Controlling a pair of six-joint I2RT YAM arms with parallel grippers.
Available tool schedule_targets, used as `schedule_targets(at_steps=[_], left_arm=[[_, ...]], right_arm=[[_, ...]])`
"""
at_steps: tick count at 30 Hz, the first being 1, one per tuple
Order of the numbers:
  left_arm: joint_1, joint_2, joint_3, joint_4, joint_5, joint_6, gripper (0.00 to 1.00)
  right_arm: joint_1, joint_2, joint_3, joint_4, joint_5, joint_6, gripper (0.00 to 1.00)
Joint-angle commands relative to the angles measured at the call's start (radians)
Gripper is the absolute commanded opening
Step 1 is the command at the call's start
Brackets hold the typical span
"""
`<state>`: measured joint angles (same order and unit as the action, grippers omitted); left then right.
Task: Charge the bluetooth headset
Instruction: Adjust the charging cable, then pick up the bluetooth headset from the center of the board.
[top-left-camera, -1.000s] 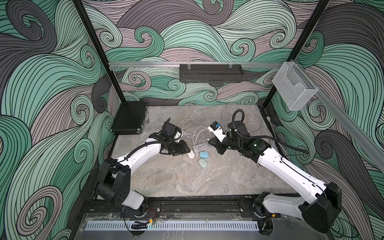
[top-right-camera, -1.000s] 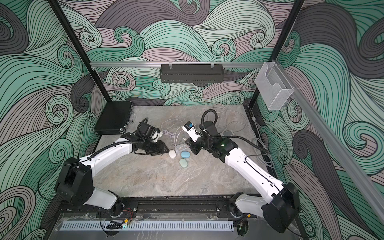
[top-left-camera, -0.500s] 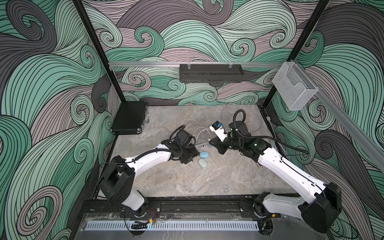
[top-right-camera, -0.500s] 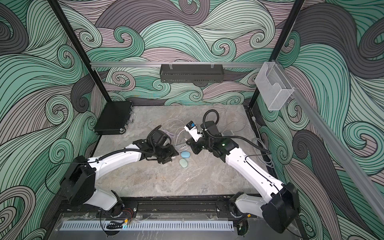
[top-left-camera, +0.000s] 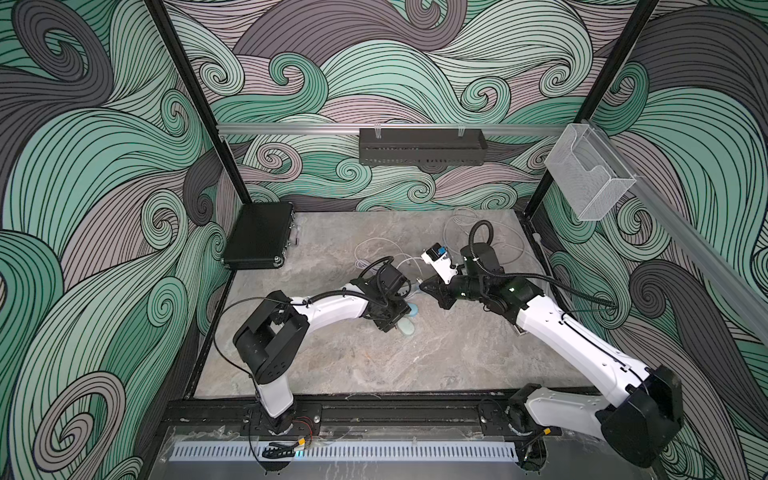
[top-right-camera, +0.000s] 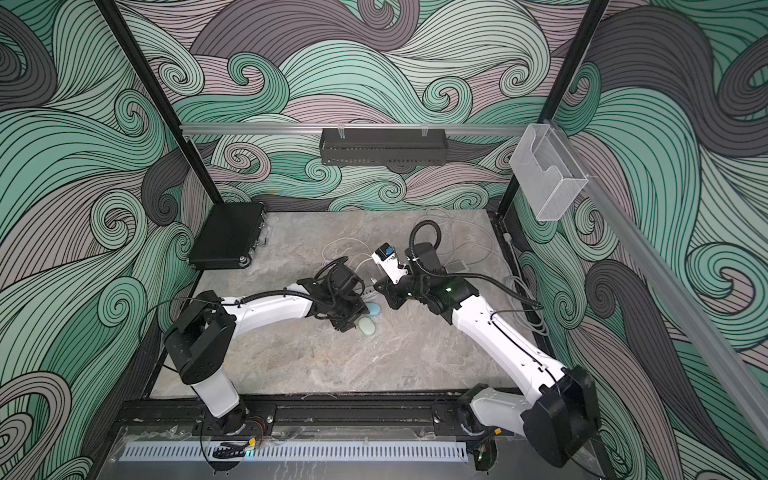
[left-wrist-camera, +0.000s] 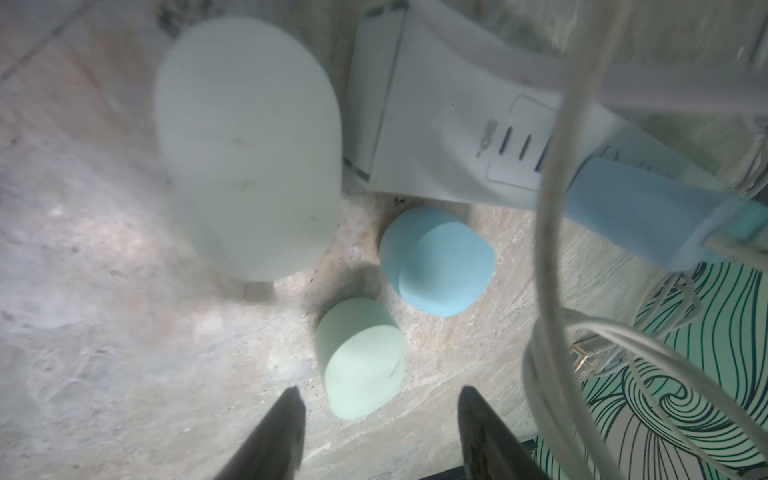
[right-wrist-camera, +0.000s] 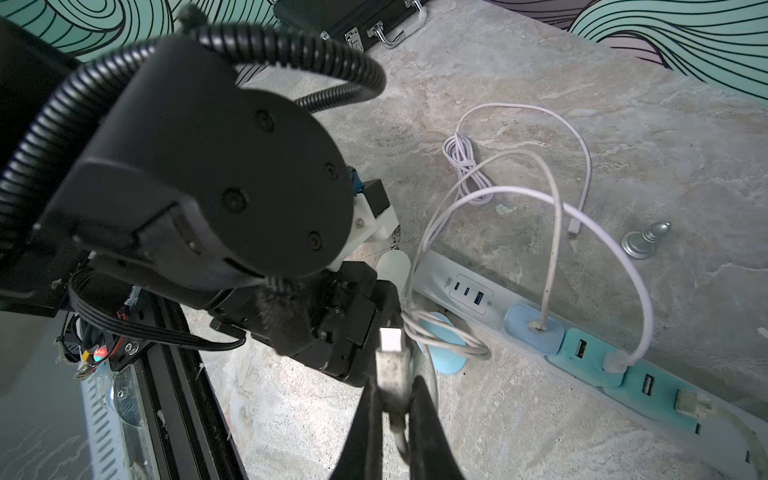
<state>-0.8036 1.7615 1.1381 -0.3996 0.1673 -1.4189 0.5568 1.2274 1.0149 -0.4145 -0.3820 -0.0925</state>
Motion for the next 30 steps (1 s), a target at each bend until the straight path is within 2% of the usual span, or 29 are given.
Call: schedule_targets(at_steps=[1,13,24,30], left_arm=[[-0.015,0.037,0.051,-0.046,-0.01,-0.013,0.6],[-0.043,0.106,0.144,-0.197,-0.03,0.018,0.61],[-0.045,0.172,0.167,-0.197,-0.039,0.041,0.54],[-0.045,0.185,0.179,-0.192,-0.044,0.049,0.54]], right_arm=[[-0.013,-0.021,-0.007,0.011,-0.031,0.014,0.04],[-0.046,-0.023,-0.021,0.023,-0.057,0.017,0.05],[-0.054,-0.022,-0.029,0.032,-0.065,0.021,0.04],[-0.054,-0.02,-0.026,0.034,-0.065,0.017,0.04]])
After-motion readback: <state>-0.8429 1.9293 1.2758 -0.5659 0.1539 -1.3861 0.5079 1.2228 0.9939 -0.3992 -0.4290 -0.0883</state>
